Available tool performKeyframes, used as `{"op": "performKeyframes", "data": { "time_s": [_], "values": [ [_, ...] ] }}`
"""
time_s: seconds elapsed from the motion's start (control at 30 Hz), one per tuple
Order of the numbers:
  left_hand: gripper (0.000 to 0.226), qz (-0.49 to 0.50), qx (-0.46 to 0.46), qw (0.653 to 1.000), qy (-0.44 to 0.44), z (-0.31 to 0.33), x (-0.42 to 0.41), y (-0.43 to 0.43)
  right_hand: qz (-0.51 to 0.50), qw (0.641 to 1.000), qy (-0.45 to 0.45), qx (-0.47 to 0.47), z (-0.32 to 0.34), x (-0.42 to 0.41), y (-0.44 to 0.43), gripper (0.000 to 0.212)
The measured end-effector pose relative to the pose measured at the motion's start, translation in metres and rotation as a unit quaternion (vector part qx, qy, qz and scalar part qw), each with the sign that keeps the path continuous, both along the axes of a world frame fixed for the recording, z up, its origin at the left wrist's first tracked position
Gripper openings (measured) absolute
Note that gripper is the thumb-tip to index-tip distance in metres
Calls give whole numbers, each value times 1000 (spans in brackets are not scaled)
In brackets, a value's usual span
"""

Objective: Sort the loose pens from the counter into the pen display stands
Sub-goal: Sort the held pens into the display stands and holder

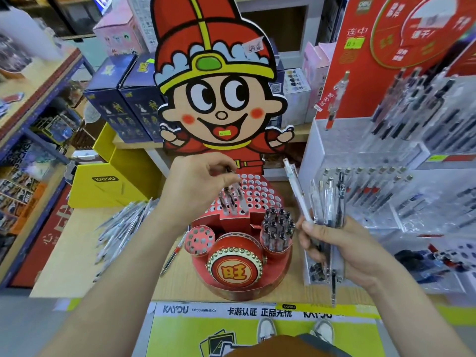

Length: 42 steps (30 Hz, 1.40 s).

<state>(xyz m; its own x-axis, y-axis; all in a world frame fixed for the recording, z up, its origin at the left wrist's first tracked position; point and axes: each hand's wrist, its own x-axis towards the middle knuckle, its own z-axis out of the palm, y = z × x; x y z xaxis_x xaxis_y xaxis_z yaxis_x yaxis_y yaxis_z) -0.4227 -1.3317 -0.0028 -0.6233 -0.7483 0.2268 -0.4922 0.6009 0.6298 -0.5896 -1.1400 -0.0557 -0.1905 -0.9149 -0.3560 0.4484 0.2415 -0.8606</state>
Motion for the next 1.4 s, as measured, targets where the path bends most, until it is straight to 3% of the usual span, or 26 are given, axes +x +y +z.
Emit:
{"op": "performKeyframes", "data": {
  "time_s": [0.17, 0.33, 0.5, 0.7, 0.83, 1.0, 1.1, 1.23, 1.4],
  "values": [
    [14, -20, -24, 999, -9, 1, -2, 1, 1, 1000, 11, 11, 3, 1, 1, 49],
    [12, -45, -65, 996, -37, 3, -1, 0, -10, 999, 23, 40, 6, 4, -1, 10],
    [11, -56, -116, 989, -66, 5, -2, -1, -12, 996, 64, 55, 9, 7, -1, 24],
    [14, -65, -34, 995, -69, 2, -9, 2, -43, 997, 36, 53, 8, 11, -3, 31],
    [18, -32, -29, 992, -123, -4, -8, 3, -56, 997, 25, 53, 8, 12, -3, 29],
    [18, -57, -19, 983, -174, -1, -8, 4, -66, 996, 11, 52, 7, 12, -3, 23],
    [25, -55, -2, 983, -175, 1, -11, 5, -69, 997, 0, 46, 7, 13, -4, 21],
    [20, -49, -43, 977, -204, 2, -14, 6, -79, 996, -16, 45, 7, 15, -5, 22],
    [28, -43, -10, 981, -187, 0, -10, 4, -80, 995, -35, 39, 8, 21, -7, 30]
  ]
}}
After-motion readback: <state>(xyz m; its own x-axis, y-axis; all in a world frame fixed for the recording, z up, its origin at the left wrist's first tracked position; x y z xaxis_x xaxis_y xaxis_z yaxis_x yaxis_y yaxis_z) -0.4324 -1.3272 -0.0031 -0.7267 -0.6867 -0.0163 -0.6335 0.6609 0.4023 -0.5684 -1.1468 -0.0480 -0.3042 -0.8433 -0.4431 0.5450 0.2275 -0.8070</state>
